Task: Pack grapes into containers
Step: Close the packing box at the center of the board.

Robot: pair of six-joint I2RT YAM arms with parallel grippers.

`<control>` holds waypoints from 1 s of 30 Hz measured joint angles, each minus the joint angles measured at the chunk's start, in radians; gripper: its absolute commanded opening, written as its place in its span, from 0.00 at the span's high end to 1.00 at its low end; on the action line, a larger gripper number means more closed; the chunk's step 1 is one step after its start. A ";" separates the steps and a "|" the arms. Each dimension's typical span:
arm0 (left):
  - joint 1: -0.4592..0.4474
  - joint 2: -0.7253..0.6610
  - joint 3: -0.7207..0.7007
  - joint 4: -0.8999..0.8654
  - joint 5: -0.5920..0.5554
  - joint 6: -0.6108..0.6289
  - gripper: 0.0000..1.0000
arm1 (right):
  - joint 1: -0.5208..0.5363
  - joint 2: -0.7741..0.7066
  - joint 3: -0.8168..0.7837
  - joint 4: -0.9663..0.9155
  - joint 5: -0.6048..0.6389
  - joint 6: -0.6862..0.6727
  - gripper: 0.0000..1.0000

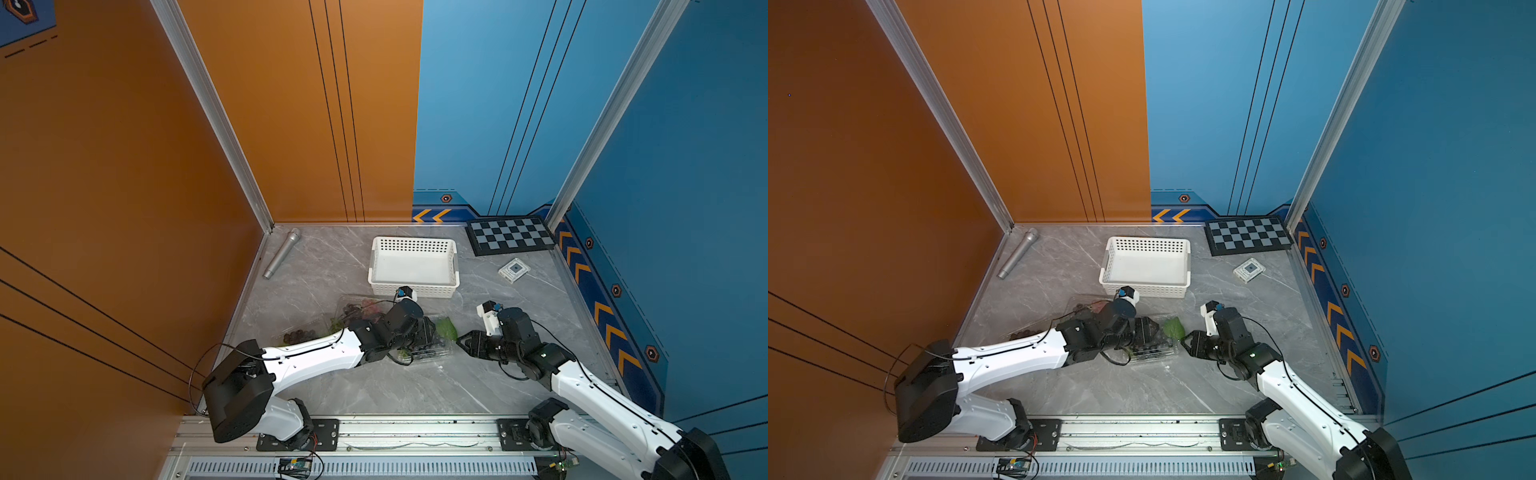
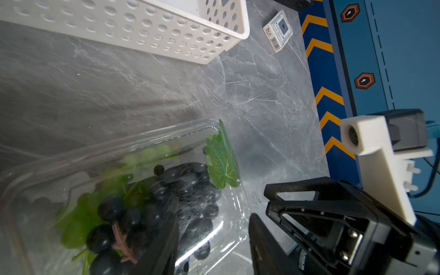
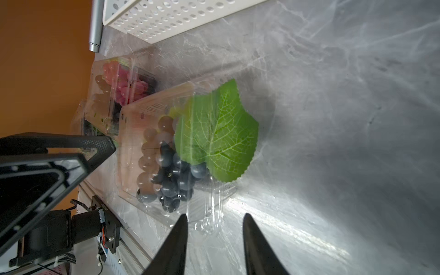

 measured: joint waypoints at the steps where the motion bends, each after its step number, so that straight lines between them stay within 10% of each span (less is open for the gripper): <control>1: 0.000 0.007 0.000 0.005 0.003 0.000 0.51 | 0.000 -0.016 -0.015 0.002 -0.004 0.010 0.66; 30: -0.034 0.116 0.000 0.119 0.040 -0.023 0.52 | 0.075 0.012 -0.159 0.248 -0.012 0.157 0.71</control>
